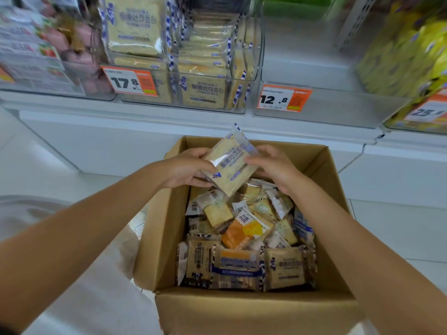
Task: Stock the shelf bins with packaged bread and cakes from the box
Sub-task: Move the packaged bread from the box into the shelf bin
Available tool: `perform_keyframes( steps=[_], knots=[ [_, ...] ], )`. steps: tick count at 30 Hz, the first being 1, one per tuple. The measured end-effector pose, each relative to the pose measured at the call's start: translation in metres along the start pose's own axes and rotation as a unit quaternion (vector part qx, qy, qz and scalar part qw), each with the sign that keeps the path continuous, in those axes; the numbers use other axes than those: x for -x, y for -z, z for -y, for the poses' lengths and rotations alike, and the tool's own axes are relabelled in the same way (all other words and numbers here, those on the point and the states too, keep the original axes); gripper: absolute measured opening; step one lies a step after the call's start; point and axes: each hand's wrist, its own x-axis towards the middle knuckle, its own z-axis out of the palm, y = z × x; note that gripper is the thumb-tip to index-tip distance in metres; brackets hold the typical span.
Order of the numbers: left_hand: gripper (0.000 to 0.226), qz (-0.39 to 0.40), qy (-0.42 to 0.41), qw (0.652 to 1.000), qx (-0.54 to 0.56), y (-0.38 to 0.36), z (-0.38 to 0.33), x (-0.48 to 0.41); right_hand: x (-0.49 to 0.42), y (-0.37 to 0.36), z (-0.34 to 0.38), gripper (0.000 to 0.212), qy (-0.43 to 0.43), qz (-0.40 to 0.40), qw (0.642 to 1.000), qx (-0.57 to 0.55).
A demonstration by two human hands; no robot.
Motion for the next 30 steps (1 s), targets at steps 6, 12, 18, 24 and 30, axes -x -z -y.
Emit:
perform_keyframes(
  steps=[6, 12, 18, 24, 30],
  knots=[
    [0.029, -0.147, -0.03, 0.97, 0.192, 0.004, 0.005, 0.001, 0.007, -0.004, -0.005, 0.032, -0.031, 0.04, 0.987, -0.155],
    [0.036, -0.092, -0.04, 0.973, 0.206, 0.009, 0.001, 0.01, 0.01, -0.005, 0.003, 0.017, -0.032, 0.049, 0.962, -0.266],
    [0.044, -0.069, -0.019, 0.991, 0.115, 0.011, -0.008, 0.019, 0.014, -0.011, 0.008, 0.023, -0.004, 0.069, 0.96, -0.273],
    [0.042, -0.206, -0.069, 0.972, 0.094, 0.058, 0.0, 0.034, 0.009, -0.04, -0.055, 0.024, -0.017, 0.112, 0.993, 0.026],
    [0.037, -0.224, -0.041, 0.963, 0.14, 0.081, 0.029, 0.031, -0.006, -0.123, -0.15, 0.065, -0.124, 0.282, 0.91, 0.279]
  ],
)
